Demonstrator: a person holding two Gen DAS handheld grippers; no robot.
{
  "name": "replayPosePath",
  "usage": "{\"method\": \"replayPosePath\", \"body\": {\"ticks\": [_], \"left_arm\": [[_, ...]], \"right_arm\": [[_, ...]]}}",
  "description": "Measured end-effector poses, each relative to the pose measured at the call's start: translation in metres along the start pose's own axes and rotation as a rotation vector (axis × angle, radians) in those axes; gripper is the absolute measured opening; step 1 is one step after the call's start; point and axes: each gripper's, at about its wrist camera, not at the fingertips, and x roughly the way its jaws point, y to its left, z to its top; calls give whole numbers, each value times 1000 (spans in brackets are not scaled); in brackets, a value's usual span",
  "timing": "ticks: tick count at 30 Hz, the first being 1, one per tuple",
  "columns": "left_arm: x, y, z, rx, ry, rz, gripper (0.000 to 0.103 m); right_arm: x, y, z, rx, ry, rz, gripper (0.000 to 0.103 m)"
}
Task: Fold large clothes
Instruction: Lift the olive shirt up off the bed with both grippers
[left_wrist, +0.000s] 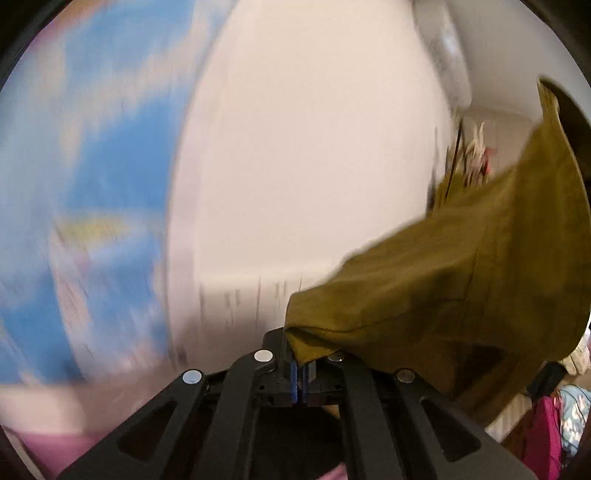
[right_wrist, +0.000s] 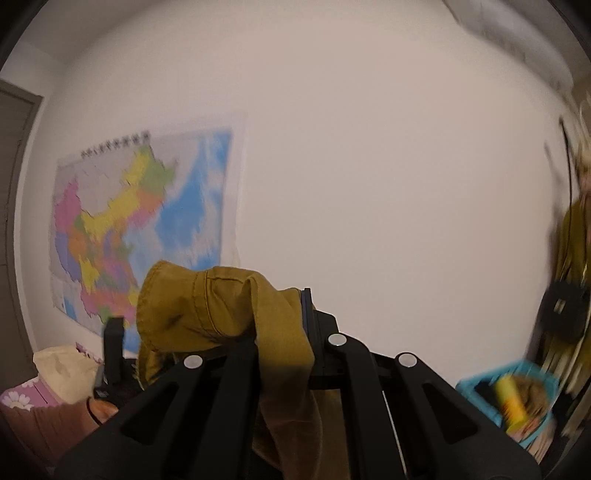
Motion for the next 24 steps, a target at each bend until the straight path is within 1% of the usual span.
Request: {"method": "replayPosePath", "body": {"ticks": [1,3,4,5,7,8,9,10,12,13,15,16,17,19,21,22,23,24], "left_arm": [[-16,-4,12,-3,-39,-2,0],[-69,-11,41,12,-143,10,1],[-89,-17,62,20,-172,20,1],[-115,-26,71,46,-200,35,1],[-160,-42,86,100,-231,115,1],[-192,-53,89,142,-254,163,1],[-207,-58,92,159,-270,187,1],[-238,-66,93,183,-301,230,1],[-289,-77,93,211,-345,272,2],[-306,-79,89,221,-354,297,2],[-352,-88,83,267,-365,362,2],[-364,-92,79,282,-368,393,2],[-380,-96,74,304,-367,447,2],[-395,-93,71,324,-347,531,2],[-406,-84,65,336,-315,602,2],[-401,-78,62,346,-289,647,2],[-392,-67,59,347,-248,689,2],[-386,-54,55,337,-205,715,2]], "right_arm": [[-17,3,14,-9,-30,2,2],[-42,8,31,-24,-64,6,2],[-55,10,39,-25,-78,15,2],[-63,13,43,-19,-84,22,2],[-78,18,49,-3,-86,57,2],[-89,27,50,-10,-98,77,2],[-97,34,50,-29,-108,88,2],[-109,43,50,-29,-119,120,2],[-120,53,50,-14,-120,176,2],[-126,59,50,-9,-122,208,3],[-137,74,50,6,-114,277,3],[-141,82,50,11,-111,312,3],[-144,92,49,9,-108,359,4],[-144,109,48,-13,-105,404,4],[-128,124,46,-10,-81,453,4],[-114,128,43,2,-61,473,4],[-92,134,37,14,-24,486,4],[-68,139,30,34,17,502,4]]}}
